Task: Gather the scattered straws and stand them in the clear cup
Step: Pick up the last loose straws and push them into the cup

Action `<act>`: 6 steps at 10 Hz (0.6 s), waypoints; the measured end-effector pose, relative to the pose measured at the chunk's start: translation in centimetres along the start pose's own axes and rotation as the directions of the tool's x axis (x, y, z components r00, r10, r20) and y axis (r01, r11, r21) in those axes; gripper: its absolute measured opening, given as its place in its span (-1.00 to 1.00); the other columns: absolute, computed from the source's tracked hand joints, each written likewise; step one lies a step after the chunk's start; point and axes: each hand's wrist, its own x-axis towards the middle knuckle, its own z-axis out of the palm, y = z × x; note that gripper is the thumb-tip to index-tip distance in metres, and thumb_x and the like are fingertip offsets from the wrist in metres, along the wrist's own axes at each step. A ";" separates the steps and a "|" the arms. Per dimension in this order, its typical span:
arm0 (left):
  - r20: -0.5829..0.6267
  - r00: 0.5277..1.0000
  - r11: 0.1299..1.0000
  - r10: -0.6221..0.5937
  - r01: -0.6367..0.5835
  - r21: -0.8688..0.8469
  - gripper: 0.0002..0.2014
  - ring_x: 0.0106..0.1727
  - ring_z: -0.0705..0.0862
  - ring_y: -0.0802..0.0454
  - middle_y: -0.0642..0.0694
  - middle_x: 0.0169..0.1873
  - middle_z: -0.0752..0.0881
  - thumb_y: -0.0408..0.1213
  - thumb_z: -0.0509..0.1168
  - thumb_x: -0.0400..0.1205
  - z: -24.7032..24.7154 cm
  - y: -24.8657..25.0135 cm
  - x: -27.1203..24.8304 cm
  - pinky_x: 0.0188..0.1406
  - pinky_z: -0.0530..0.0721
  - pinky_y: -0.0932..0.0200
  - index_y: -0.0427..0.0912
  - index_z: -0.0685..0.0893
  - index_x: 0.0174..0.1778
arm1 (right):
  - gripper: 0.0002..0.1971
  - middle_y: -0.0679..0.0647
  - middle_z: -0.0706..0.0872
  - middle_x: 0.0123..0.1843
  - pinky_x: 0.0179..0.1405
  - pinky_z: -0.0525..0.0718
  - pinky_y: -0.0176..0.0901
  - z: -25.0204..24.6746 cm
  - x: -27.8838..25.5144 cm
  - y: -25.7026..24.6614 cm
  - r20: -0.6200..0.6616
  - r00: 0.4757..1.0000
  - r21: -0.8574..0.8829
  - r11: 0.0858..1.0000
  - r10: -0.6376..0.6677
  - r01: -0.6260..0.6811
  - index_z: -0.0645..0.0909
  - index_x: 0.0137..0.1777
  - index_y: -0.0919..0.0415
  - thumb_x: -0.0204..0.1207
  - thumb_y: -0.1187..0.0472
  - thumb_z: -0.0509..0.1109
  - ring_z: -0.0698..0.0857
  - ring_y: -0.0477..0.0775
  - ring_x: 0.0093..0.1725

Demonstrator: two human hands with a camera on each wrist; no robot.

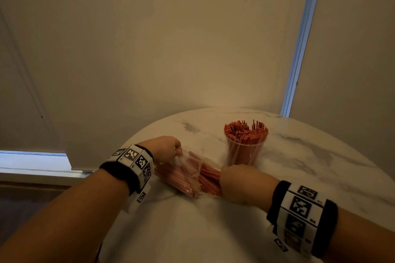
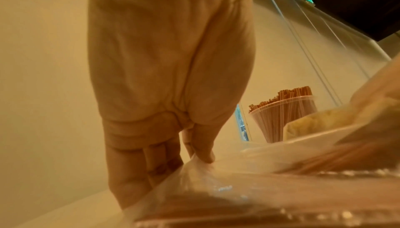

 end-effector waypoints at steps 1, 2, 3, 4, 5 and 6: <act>-0.031 0.998 0.998 -0.052 0.051 -0.026 -0.73 -0.22 0.64 0.09 -0.06 0.06 0.71 -0.23 0.15 0.84 -0.2 -0.7 0.2 -0.54 0.50 0.32 -0.13 0.74 0.27 | -0.72 0.12 0.69 0.04 0.07 0.75 0.05 -0.6 0.0 0.4 0.012 1.000 0.012 1.000 0.016 -0.016 0.64 0.24 0.21 0.68 0.14 0.18 0.71 0.23 -0.01; -0.044 0.992 0.989 -0.122 0.118 -0.090 -0.73 0.05 0.78 -0.12 -0.17 0.17 0.76 -0.33 0.11 0.82 -0.5 -1.6 0.5 -0.53 0.56 0.33 -0.17 0.74 0.21 | -0.71 0.06 0.60 -0.06 0.03 0.72 0.02 -1.5 -0.1 1.1 -0.034 0.997 0.092 0.994 0.064 -0.060 0.61 0.22 0.17 0.68 0.11 0.13 0.65 0.18 -0.08; -0.063 0.979 0.977 -0.196 0.189 -0.098 -0.71 0.29 0.74 -0.21 -0.24 0.28 0.75 -0.40 0.17 0.79 -0.8 -2.5 0.9 -0.12 0.65 0.24 -0.29 0.74 0.32 | -0.67 0.05 0.54 -0.07 0.04 0.71 0.05 -2.0 0.2 1.9 -0.066 0.992 0.204 0.975 0.104 -0.088 0.56 0.29 0.19 0.71 0.06 0.09 0.64 0.16 -0.05; -0.109 0.961 0.964 -0.253 0.242 -0.105 -0.70 0.27 0.76 -0.25 -0.31 0.26 0.77 -0.40 0.17 0.78 -0.7 -3.5 1.6 0.09 0.72 0.11 -0.36 0.72 0.34 | -0.60 0.08 0.48 -0.05 -0.08 0.64 0.00 -2.7 0.1 2.3 -0.108 0.988 0.226 0.971 0.109 -0.082 0.51 0.33 0.31 0.74 0.06 0.04 0.60 0.15 -0.07; -0.140 0.941 0.946 -0.310 0.290 -0.142 -0.67 0.29 0.74 -0.29 -0.35 0.30 0.74 -0.34 0.14 0.81 -0.5 -4.0 2.3 0.12 0.70 0.07 -0.41 0.68 0.36 | -0.66 0.10 0.42 -0.10 -0.20 0.50 -0.03 -3.7 -0.1 2.3 -0.229 0.971 0.297 0.955 0.072 0.000 0.53 0.20 0.31 0.77 0.12 0.00 0.58 0.15 -0.12; -0.249 0.928 0.939 -0.278 0.208 -0.274 -0.47 0.50 0.58 -0.28 -0.32 0.52 0.58 -0.02 0.14 0.84 -1.2 -2.9 2.5 0.39 0.55 -0.02 -0.35 0.47 0.59 | -0.73 0.16 0.46 -0.03 -0.28 0.47 -0.06 -4.8 -0.4 2.4 -0.330 0.942 0.372 0.926 0.068 0.063 0.51 0.01 0.30 0.77 0.19 0.03 0.47 0.06 -0.29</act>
